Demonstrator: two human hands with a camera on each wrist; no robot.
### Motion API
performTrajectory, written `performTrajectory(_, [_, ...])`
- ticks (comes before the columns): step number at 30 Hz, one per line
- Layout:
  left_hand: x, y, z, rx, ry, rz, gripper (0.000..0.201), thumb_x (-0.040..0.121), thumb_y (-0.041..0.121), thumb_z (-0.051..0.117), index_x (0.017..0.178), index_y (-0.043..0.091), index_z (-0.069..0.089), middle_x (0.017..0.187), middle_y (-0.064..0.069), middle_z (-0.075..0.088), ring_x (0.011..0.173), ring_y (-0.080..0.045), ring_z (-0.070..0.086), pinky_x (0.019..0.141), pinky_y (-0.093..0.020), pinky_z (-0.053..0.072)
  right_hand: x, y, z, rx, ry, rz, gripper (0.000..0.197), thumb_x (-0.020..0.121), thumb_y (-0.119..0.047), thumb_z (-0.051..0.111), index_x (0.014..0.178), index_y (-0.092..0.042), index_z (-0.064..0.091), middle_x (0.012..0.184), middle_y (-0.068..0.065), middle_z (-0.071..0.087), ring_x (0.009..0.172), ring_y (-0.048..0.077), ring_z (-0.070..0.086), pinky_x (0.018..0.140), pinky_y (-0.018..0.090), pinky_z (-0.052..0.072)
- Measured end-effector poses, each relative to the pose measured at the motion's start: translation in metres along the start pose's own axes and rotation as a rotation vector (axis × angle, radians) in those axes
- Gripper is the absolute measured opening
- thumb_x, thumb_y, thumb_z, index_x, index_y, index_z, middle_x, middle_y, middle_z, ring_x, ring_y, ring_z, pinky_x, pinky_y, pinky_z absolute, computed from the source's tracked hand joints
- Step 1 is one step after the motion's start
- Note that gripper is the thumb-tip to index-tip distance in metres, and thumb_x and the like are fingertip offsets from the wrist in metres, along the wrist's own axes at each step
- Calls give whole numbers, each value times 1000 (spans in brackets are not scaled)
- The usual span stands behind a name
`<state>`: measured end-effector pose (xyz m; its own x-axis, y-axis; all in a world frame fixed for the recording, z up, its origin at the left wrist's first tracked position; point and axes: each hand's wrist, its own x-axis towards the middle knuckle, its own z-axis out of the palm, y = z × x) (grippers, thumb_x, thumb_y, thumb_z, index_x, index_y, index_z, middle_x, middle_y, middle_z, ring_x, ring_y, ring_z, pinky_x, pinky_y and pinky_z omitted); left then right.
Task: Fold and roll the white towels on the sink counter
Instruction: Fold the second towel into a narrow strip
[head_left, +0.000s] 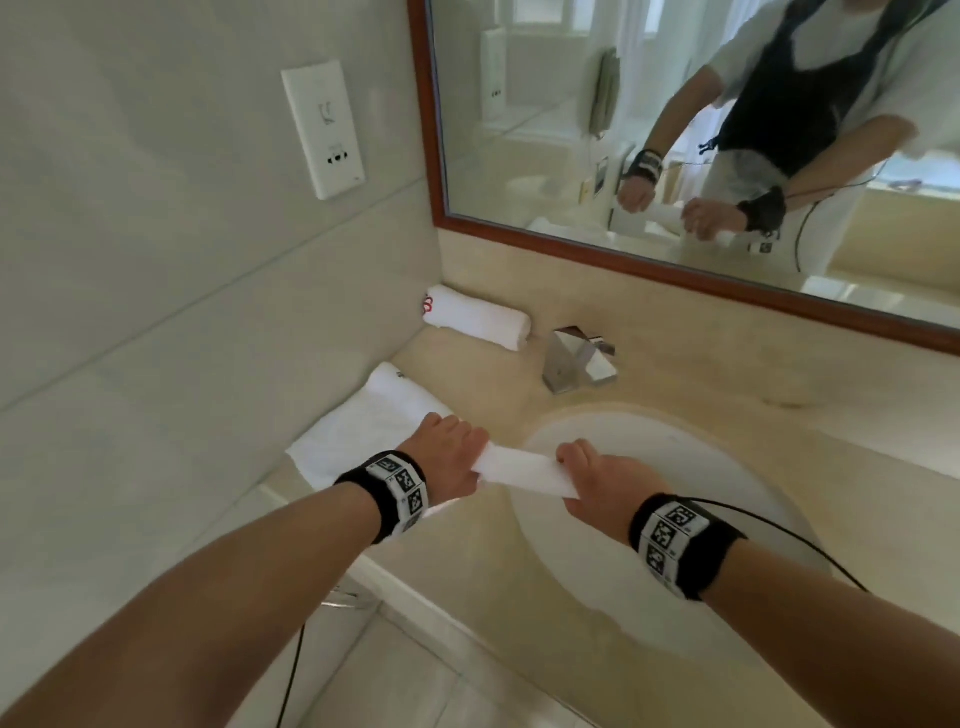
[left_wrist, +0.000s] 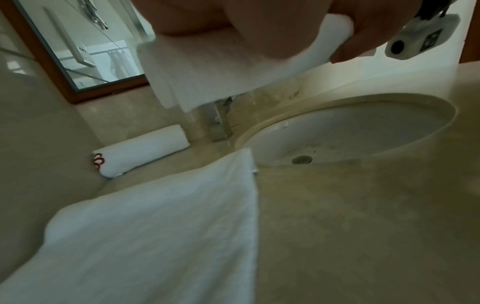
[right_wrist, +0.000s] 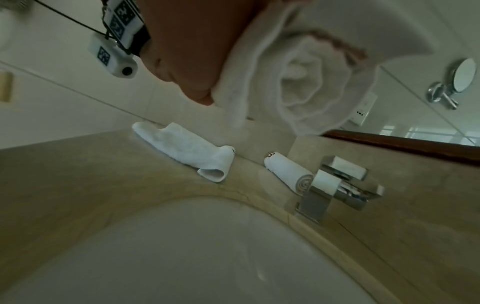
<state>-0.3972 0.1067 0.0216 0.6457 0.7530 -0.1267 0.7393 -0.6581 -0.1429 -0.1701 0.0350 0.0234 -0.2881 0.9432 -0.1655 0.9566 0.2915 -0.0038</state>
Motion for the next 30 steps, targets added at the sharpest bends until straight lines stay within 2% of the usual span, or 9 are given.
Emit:
performTrajectory(4, [21,-55,6,87,82,43,27,50,5,70,75,8,60,67,-9,58,60,-27,57,59,-33,45,41,-26,-7,24,27,90,36,92,-27,49,122,-8,39,120,8,44,86,30,60,61,35,41])
performTrajectory(8, [50,-81,5,189,213,83,15,60,11,53,72,9,62,74,-10,60,65,-28,57,60,-34,49,80,-21,-17,38,94,139,32,89,-18,53,117,-6,45,118,11,46,102,30,53,70,37,43])
performTrajectory(11, [67,-99,5,190,208,37,14,58,9,70,70,9,63,80,-11,59,68,-29,57,62,-35,50,105,-16,-28,-124,136,95,34,62,-21,78,89,-9,61,91,9,58,79,28,58,65,36,48])
performTrajectory(13, [80,-109,5,215,178,-17,19,57,11,76,71,12,63,79,-9,57,69,-28,55,62,-35,47,122,-15,-30,-183,176,104,34,50,-24,83,75,-14,63,78,4,58,68,25,56,59,33,48])
performTrajectory(16, [100,-126,10,207,21,-85,14,85,16,55,98,16,59,101,-4,56,93,-24,53,81,-36,40,149,-20,-33,-110,123,128,23,78,-25,66,98,-17,61,99,2,57,89,23,56,69,35,48])
performTrajectory(18, [115,-141,19,237,31,-112,16,90,18,50,106,18,56,109,-2,54,100,-22,52,87,-35,37,168,-18,-31,-86,87,159,25,90,-22,52,115,-17,52,113,2,50,101,23,52,75,37,50])
performTrajectory(22, [160,-167,26,224,18,-121,21,92,18,50,113,17,53,119,-3,53,109,-22,51,92,-35,37,207,-16,-31,-63,21,255,27,92,-15,48,119,-15,45,112,3,49,85,25,61,57,35,43])
performTrajectory(27, [205,-192,34,168,-25,-82,27,93,9,42,119,9,50,125,-10,50,112,-27,51,89,-36,40,253,-5,-30,-63,-14,349,38,92,-10,46,127,-13,35,112,5,50,77,28,64,54,34,37])
performTrajectory(30, [228,-201,33,36,-58,-114,25,74,16,71,97,9,63,98,-10,61,86,-26,62,68,-34,50,280,4,-27,-30,-39,394,35,92,-9,44,126,-12,35,112,8,50,79,29,64,56,36,41])
